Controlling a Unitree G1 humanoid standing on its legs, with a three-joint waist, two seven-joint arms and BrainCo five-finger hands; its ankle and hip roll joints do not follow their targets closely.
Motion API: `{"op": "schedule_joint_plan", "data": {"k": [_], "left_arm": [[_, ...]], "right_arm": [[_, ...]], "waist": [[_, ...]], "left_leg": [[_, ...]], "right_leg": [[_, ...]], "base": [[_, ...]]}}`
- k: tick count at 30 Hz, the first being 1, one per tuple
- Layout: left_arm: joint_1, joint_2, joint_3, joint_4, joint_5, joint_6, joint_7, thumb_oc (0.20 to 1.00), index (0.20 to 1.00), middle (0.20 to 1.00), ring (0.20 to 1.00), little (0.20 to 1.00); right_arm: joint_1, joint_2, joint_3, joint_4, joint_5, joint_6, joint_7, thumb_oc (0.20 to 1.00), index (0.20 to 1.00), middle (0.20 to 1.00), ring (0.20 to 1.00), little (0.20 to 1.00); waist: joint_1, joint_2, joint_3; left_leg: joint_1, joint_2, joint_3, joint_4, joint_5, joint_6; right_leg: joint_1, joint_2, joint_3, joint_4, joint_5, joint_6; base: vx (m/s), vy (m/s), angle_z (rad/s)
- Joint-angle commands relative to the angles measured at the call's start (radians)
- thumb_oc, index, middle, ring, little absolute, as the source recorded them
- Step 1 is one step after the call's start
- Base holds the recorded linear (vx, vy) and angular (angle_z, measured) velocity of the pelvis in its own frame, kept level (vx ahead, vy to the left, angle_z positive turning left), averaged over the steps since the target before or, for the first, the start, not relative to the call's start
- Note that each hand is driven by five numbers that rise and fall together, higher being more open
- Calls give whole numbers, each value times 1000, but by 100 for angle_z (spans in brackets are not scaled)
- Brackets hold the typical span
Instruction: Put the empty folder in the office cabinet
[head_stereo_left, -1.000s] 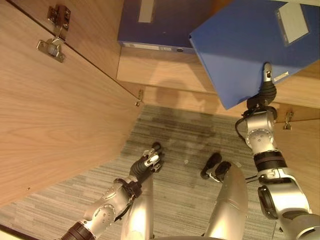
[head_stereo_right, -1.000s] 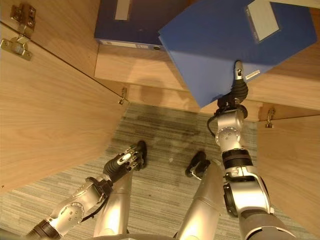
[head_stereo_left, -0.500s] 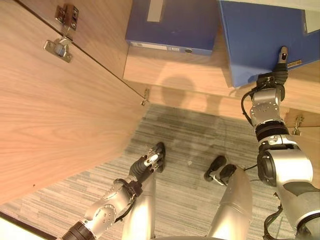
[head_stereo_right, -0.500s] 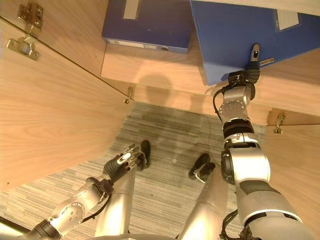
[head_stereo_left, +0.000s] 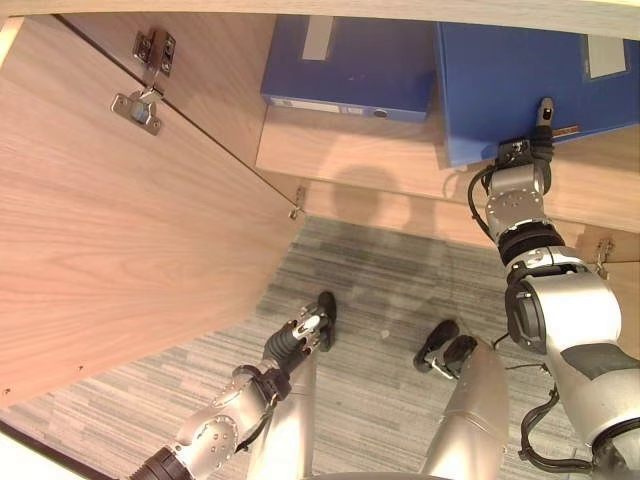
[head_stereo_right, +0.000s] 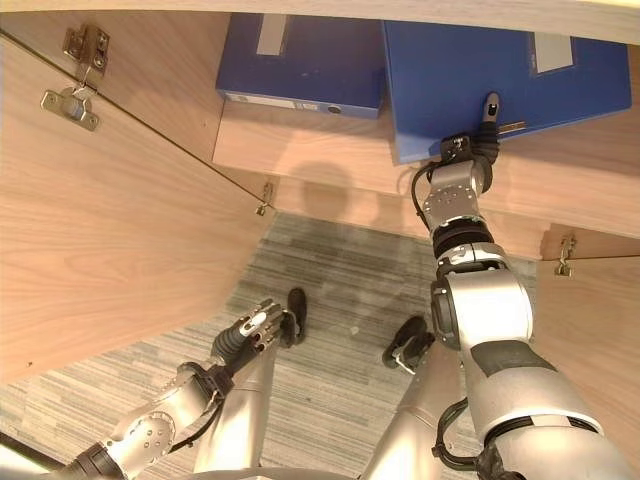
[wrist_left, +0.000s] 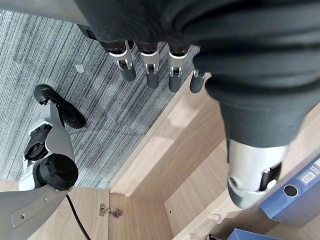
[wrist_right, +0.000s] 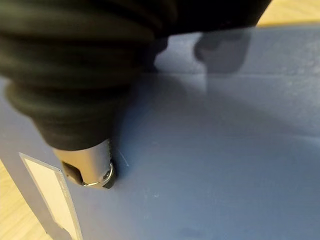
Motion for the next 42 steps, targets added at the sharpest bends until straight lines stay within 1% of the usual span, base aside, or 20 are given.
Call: {"op": "schedule_joint_plan", "data": {"k": [1,4,5,7,10,17,21,25,26,31,36,42], "left_arm": [[-40,48,-38,-55,-13,-17,-1,1000,1000,1000,1000,1000],[-52,44,-42,-48,-7,-22,5,1000,1000,1000,1000,1000],[-53,46,-43,-47,-6,-22,6,1000,1000,1000,1000,1000],[-65,35,-47,-39,-2,-23,18,1000,1000,1000,1000,1000],[-69,28,-47,-37,1,-26,25,1000,1000,1000,1000,1000],[-64,25,-53,-34,-3,-23,25,1000,1000,1000,1000,1000],[-65,32,-56,-39,-9,-24,26,1000,1000,1000,1000,1000],[-66,40,-54,-39,-10,-27,25,1000,1000,1000,1000,1000],[-63,45,-53,-36,-10,-26,27,1000,1000,1000,1000,1000],[-58,48,-46,-36,-10,-23,29,1000,1000,1000,1000,1000],[-59,55,-49,-36,-8,-20,34,1000,1000,1000,1000,1000],[-61,55,-50,-33,-10,-18,33,1000,1000,1000,1000,1000]], "right_arm": [[-120,-28,2,-90,59,-68,5,200,200,200,200,200],[-100,-16,-54,-122,95,-129,-17,200,200,200,200,200],[-97,-14,-57,-126,94,-133,-20,200,200,200,200,200],[-69,6,-101,-164,102,-167,-39,200,200,200,200,200],[-37,21,-120,-195,87,-182,-56,200,200,200,200,200],[-15,16,-118,-173,68,-164,-66,200,200,200,200,200],[-33,-15,-89,-123,51,-132,-71,200,200,200,200,200],[-49,-36,-78,-104,47,-123,-70,200,200,200,200,200],[-57,-54,-72,-100,46,-121,-74,200,200,200,200,200],[-64,-57,-85,-131,74,-146,-63,200,200,200,200,200],[-74,-57,-100,-167,85,-182,-76,200,200,200,200,200],[-70,-56,-97,-189,76,-191,-81,200,200,200,200,200]], "waist": [[48,5,40],[52,16,43],[54,14,42],[50,22,49],[45,27,53],[35,30,60],[28,28,62],[27,29,66],[27,31,68],[28,30,66],[25,34,65],[23,35,63]], "left_leg": [[10,-6,-6,-82,-10,14],[9,-10,-6,-86,-9,15],[9,-10,-7,-85,-9,15],[4,-14,-6,-80,-10,17],[-1,-16,-5,-75,-12,18],[-10,-12,1,-67,-13,18],[-16,-5,8,-76,-9,16],[-20,-4,10,-83,-4,15],[-28,-4,11,-86,1,15],[-35,-6,11,-90,5,14],[-39,-6,15,-91,4,14],[-43,-6,19,-89,3,15]], "right_leg": [[71,8,-4,-47,-6,25],[74,5,-6,-48,-10,29],[74,5,-7,-48,-10,29],[73,5,-5,-45,-10,31],[66,5,0,-41,-11,33],[55,7,8,-40,-9,32],[40,11,12,-49,0,33],[36,15,13,-59,6,36],[28,19,14,-62,12,37],[22,20,15,-63,16,38],[17,21,16,-65,18,39],[12,24,20,-68,20,40]], "base": [[18,3,3],[9,3,2],[12,14,4],[11,22,6],[3,8,1],[0,0,0],[0,0,0],[0,0,0],[0,0,0],[-1,-2,-1],[1,2,-2],[2,4,-2]]}}
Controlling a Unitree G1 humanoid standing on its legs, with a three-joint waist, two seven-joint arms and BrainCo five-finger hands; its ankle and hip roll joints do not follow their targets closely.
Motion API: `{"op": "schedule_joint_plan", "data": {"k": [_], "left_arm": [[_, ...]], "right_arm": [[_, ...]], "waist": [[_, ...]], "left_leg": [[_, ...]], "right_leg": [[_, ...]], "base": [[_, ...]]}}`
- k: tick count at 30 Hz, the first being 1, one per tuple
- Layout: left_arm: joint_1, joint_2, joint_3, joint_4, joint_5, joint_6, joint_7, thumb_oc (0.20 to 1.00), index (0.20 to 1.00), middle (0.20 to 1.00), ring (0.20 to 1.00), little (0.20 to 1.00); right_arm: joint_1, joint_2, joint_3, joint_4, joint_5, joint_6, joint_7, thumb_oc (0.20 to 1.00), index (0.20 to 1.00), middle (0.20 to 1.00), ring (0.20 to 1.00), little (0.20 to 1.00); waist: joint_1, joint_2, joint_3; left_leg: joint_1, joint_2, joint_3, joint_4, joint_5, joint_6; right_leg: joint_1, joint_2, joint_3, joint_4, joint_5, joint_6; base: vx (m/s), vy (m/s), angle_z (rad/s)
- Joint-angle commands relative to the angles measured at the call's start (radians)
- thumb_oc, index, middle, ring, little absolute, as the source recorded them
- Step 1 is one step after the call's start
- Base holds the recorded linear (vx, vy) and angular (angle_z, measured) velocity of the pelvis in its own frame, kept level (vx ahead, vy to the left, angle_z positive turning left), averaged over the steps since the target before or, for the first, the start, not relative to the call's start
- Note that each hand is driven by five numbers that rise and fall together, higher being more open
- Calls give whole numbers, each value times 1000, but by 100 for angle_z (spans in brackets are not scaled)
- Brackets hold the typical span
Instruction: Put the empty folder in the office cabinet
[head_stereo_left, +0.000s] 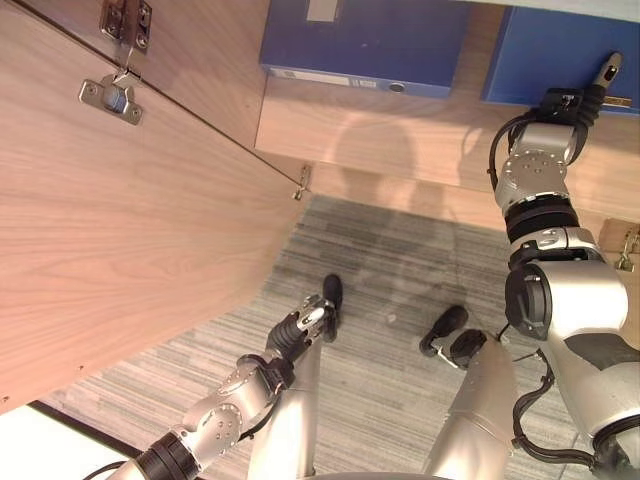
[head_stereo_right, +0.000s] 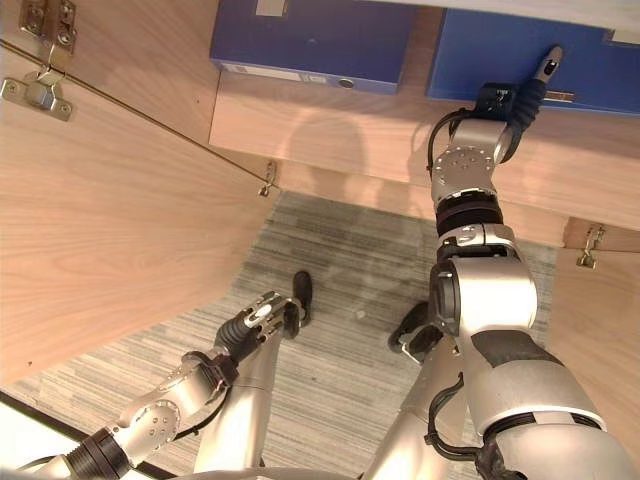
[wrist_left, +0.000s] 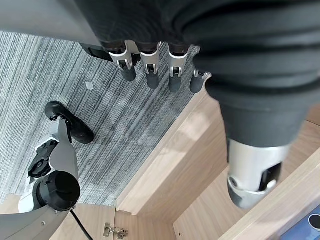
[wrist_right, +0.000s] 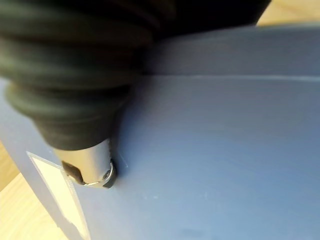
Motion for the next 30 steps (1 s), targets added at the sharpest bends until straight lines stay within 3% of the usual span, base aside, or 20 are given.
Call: {"op": "schedule_joint_plan", "data": {"k": [1,4,5,12,18,21,22,23,25,30], "left_arm": [[10,48,-20,-56,-11,-14,-4,1000,1000,1000,1000,1000],[10,48,-20,-56,-11,-14,-4,1000,1000,1000,1000,1000],[8,56,-20,-57,-12,-10,-12,1000,1000,1000,1000,1000],[28,67,-1,-47,-11,0,-25,1000,1000,1000,1000,1000],[38,95,13,-38,-2,23,-61,1000,1000,1000,1000,1000],[52,125,16,-38,9,36,-94,1000,1000,1000,1000,1000],[52,124,17,-39,9,36,-95,1000,1000,1000,1000,1000],[56,152,13,-52,14,44,-115,1000,1000,1000,1000,1000],[58,181,7,-67,21,50,-132,1000,1000,1000,1000,1000],[63,229,3,-88,29,61,-155,1000,1000,1000,1000,1000]], "right_arm": [[6,-59,28,-37,-1,-21,-21,200,200,200,200,200],[6,-59,28,-38,-2,-21,-23,200,200,200,200,200],[14,-60,48,-46,12,6,15,1000,1000,1000,1000,1000],[29,-77,73,-16,38,41,69,1000,1000,1000,1000,1000],[37,-133,206,72,-22,209,163,1000,1000,1000,1000,1000],[17,-180,318,175,-150,340,196,1000,1000,1000,1000,1000],[11,-182,320,182,-153,345,199,1000,1000,1000,1000,1000],[-14,-206,387,242,-240,418,229,1000,1000,1000,1000,1000],[-55,-241,471,330,-375,491,258,1000,1000,1000,1000,1000],[-115,-280,599,425,-585,563,312,1000,1000,1000,1000,1000]], "waist": [[5,30,24],[5,29,24],[4,29,24],[3,28,25],[7,17,35],[10,10,38],[9,11,39],[6,8,42],[4,4,43],[0,-6,45]], "left_leg": [[2,-2,4,-74,1,13],[2,-2,4,-74,1,13],[3,0,8,-80,2,14],[4,0,13,-88,7,13],[9,10,22,-117,23,8],[12,13,25,-133,33,5],[12,14,26,-135,34,5],[11,16,28,-136,36,6],[7,18,30,-133,37,7],[4,23,35,-136,39,10]], "right_leg": [[62,22,13,-43,11,31],[61,22,14,-43,12,31],[61,25,16,-52,15,32],[59,29,17,-64,25,34],[62,35,8,-94,47,33],[64,41,3,-112,59,32],[64,42,3,-114,60,32],[61,46,3,-121,69,31],[56,49,6,-124,75,29],[50,53,3,-136,87,28]], "base": [[0,0,0],[0,0,0],[0,0,0],[0,1,-1],[-10,1,-3],[-27,-12,-10],[-38,-7,-18],[-29,-1,-17],[-31,4,-6],[-18,5,-3]]}}
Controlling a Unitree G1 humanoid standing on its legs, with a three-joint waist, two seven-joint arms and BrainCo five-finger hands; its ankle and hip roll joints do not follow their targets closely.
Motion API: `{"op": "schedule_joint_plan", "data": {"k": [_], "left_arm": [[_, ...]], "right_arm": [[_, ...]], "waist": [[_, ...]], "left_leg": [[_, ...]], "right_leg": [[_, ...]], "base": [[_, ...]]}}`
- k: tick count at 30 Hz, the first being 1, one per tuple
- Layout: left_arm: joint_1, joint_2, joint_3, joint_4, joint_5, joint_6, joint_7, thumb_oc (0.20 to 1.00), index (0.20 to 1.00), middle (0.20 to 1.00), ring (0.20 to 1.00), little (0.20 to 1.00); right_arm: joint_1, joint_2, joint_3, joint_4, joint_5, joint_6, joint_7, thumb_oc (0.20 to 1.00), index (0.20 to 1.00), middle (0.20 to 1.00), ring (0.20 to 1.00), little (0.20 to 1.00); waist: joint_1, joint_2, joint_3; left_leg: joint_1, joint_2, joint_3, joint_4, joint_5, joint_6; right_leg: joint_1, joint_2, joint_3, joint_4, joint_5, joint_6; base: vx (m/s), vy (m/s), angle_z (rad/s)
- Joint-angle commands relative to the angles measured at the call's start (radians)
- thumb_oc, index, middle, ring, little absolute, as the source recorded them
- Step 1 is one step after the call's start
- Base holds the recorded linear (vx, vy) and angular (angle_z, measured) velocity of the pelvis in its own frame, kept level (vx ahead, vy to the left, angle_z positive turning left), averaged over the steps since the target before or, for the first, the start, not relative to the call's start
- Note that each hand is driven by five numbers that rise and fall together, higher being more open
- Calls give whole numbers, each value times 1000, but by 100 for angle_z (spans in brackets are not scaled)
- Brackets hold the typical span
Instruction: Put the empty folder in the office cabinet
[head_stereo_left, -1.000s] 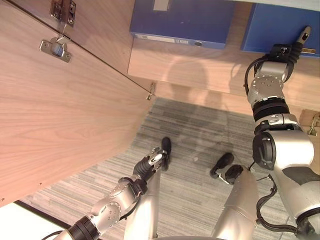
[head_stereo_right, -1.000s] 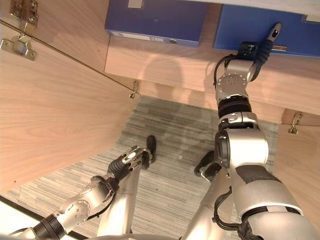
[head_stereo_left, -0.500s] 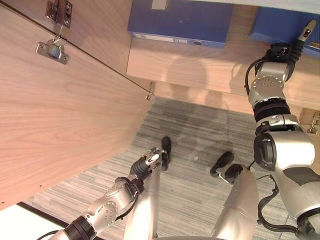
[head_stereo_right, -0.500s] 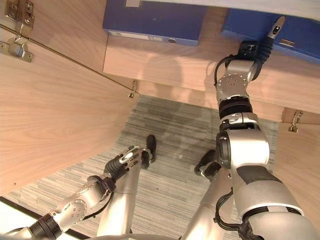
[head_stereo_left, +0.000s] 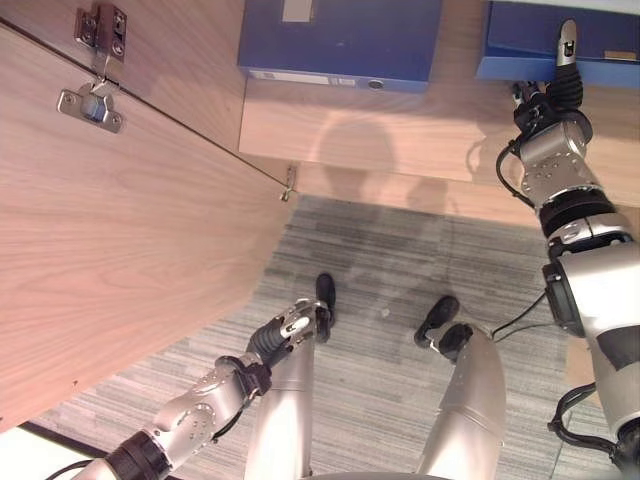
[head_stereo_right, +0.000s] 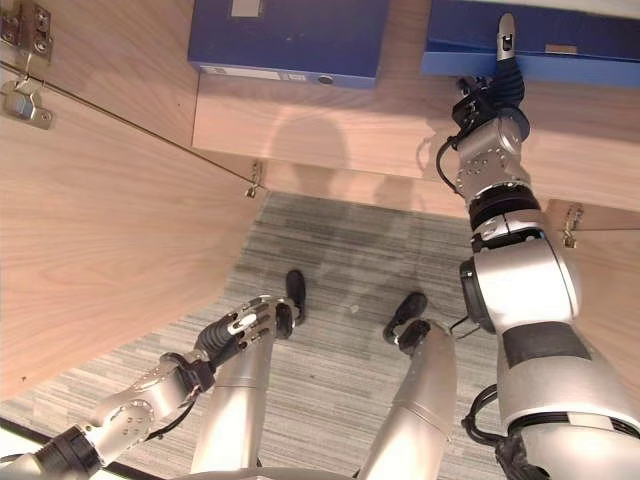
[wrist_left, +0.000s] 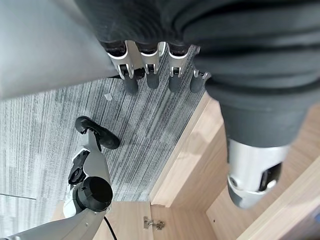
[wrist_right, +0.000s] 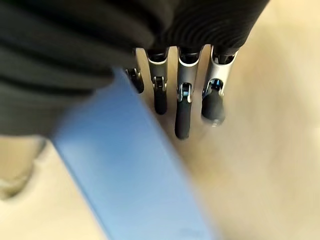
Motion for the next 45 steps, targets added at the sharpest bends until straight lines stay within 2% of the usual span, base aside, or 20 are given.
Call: {"op": "schedule_joint_plan", "data": {"k": [1,5,6,7,8,11,13,20,23,25,34,40,45], "left_arm": [[58,63,4,-90,31,14,-37,1000,1000,1000,1000,1000],[79,119,12,-114,50,30,-86,1000,1000,1000,1000,1000],[80,118,14,-115,51,30,-87,1000,1000,1000,1000,1000],[89,141,20,-132,64,39,-111,1000,1000,1000,1000,1000],[93,146,24,-138,67,42,-123,1000,1000,1000,1000,1000],[100,151,33,-143,65,41,-136,1000,1000,1000,1000,1000],[93,166,39,-155,68,38,-162,1000,1000,1000,1000,1000],[91,178,50,-158,57,35,-194,1000,1000,1000,1000,1000],[88,178,54,-161,60,33,-195,1000,1000,1000,1000,1000],[88,173,64,-158,57,26,-204,1000,1000,1000,1000,1000],[80,169,79,-150,62,14,-200,1000,1000,1000,1000,1000],[82,164,87,-150,67,15,-197,1000,1000,1000,1000,1000],[75,126,138,-152,109,27,-170,1000,1000,1000,1000,1000]], "right_arm": [[-2,-72,123,98,-227,122,29,1000,1000,1000,1000,1000],[-28,-103,289,117,-474,145,136,1000,1000,1000,1000,1000],[-31,-103,291,120,-477,145,139,1000,1000,1000,1000,1000],[-39,-122,378,86,-587,137,177,1000,1000,1000,1000,1000],[-39,-129,410,72,-628,130,189,1000,1000,1000,1000,1000],[-41,-142,443,52,-654,120,201,1000,1000,1000,1000,1000],[-59,-176,542,-39,-719,96,247,1000,1000,1000,1000,1000],[-89,-249,694,-233,-711,69,320,1000,1000,1000,1000,1000],[-93,-262,710,-280,-708,69,326,1000,1000,1000,1000,1000],[-73,-317,749,-438,-674,58,353,1000,1000,1000,1000,1000],[-78,-369,793,-580,-673,65,378,1000,1000,1000,1000,1000],[-77,-377,813,-605,-704,72,388,1000,1000,1000,1000,1000],[-34,-345,823,-759,-916,103,415,1000,1000,1000,1000,1000]], "waist": [[33,11,37],[32,2,35],[32,3,34],[29,-2,33],[26,-3,31],[23,-5,28],[17,-9,26],[6,-18,25],[4,-19,28],[-8,-24,27],[-15,-24,34],[-17,-24,37],[-26,-26,46]], "left_leg": [[-21,3,1,-88,18,-2],[-25,4,4,-110,32,0],[-25,4,4,-112,33,0],[-24,5,5,-126,40,-1],[-23,6,5,-134,44,-2],[-21,7,5,-143,50,-2],[-18,11,7,-167,62,-2],[-9,21,13,-202,80,-7],[-5,23,15,-210,82,-7],[-2,24,17,-218,87,-10],[-6,32,25,-221,91,-11],[-10,35,26,-221,91,-10],[-12,38,31,-225,90,-7]], "right_leg": [[45,19,-16,-47,16,16],[43,25,-30,-74,35,18],[43,26,-31,-76,36,18],[43,31,-35,-91,45,21],[45,34,-37,-98,48,22],[47,35,-42,-107,54,23],[46,40,-47,-136,73,31],[46,40,-45,-171,101,41],[48,42,-45,-181,106,42],[55,43,-44,-199,114,44],[47,43,-38,-219,130,48],[43,43,-37,-217,131,49],[43,46,-29,-238,145,49]], "base": [[-46,8,-2],[-42,3,-6],[-39,6,-8],[-36,7,-7],[-37,7,-9],[-21,10,-8],[-42,31,-10],[-14,17,-6],[-14,14,-6],[-9,5,-2],[0,0,0],[-2,1,-2],[-1,5,-4]]}}
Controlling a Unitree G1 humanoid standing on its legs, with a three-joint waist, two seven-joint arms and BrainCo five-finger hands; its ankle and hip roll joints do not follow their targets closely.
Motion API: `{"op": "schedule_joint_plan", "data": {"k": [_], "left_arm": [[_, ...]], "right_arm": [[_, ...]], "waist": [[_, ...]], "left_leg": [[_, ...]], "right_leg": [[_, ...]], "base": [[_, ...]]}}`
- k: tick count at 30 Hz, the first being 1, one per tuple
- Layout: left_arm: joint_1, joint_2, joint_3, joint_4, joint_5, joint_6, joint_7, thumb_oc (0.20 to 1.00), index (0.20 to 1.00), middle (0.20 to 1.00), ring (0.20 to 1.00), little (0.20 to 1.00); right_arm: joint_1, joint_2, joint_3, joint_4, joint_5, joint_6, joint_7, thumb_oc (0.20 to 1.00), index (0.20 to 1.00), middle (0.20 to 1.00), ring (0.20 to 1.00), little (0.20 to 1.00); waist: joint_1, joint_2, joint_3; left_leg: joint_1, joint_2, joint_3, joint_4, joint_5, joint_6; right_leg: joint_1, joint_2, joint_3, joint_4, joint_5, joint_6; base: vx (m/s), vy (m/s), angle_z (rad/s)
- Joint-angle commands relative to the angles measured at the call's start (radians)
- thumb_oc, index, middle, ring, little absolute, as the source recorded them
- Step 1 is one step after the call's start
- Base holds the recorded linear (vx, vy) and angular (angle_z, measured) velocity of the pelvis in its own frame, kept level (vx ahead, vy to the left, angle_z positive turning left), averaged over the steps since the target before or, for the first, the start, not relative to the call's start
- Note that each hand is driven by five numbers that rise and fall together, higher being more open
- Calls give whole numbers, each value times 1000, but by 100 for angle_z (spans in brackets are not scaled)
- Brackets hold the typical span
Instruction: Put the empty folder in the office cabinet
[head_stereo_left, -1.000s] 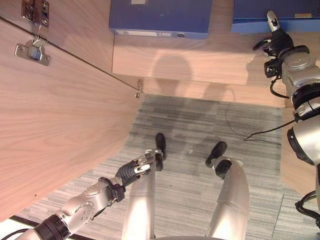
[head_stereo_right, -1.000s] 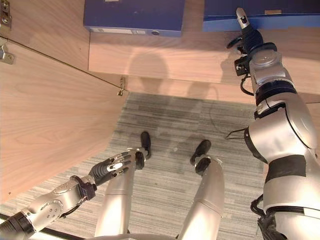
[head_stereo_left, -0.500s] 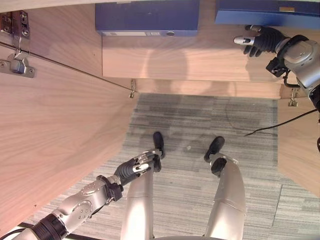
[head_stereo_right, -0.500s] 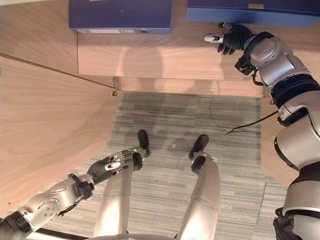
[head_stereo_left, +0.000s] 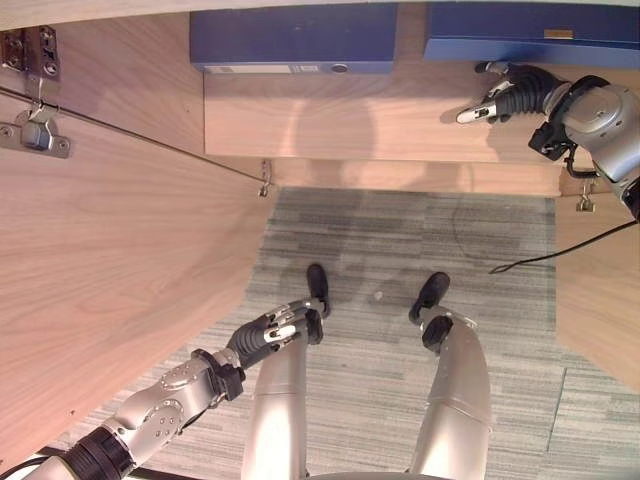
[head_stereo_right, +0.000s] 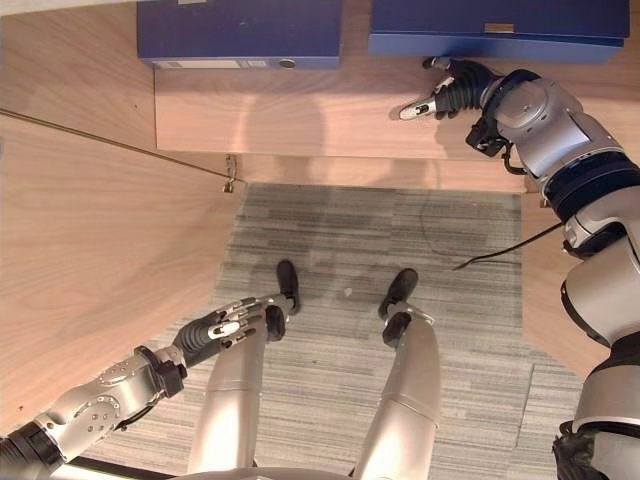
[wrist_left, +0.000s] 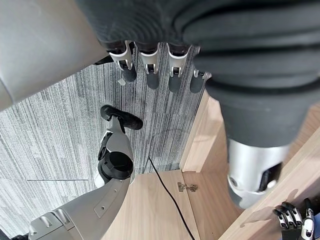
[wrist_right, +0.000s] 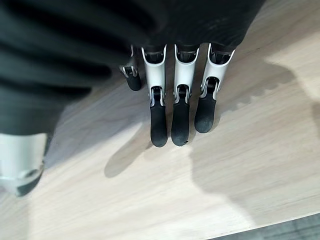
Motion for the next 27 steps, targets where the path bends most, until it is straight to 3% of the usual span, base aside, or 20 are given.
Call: {"op": "schedule_joint_plan", "data": {"k": [1,8,17,27], "left_arm": [[43,-3,64,-91,51,-6,10,1000,1000,1000,1000,1000],[2,-67,120,-98,130,-4,54,1000,1000,1000,1000,1000],[-9,-123,173,-92,178,-3,98,1000,1000,1000,1000,1000],[-36,-182,188,-47,202,6,98,1000,1000,1000,1000,1000]], "right_arm": [[55,39,69,-193,-173,16,88,1000,1000,1000,1000,1000],[251,145,-54,-391,-333,70,162,1000,1000,1000,1000,1000],[303,245,-142,-268,-518,99,127,1000,1000,1000,1000,1000],[391,288,-177,-248,-584,117,137,1000,1000,1000,1000,1000]], "waist": [[21,-9,49],[8,-10,61],[12,-13,74],[6,-25,56]], "left_leg": [[-30,13,-39,-102,35,-21],[-29,11,-38,-99,27,-19],[-23,8,-33,-110,28,-15],[43,-5,-20,-168,43,-9]], "right_leg": [[45,-19,-39,-28,0,33],[47,-16,-37,-29,-4,32],[53,-21,-35,-48,11,35],[110,-16,-29,-103,39,44]], "base": [[-3,16,-16],[-1,-4,-7],[-1,0,-2],[-6,11,-3]]}}
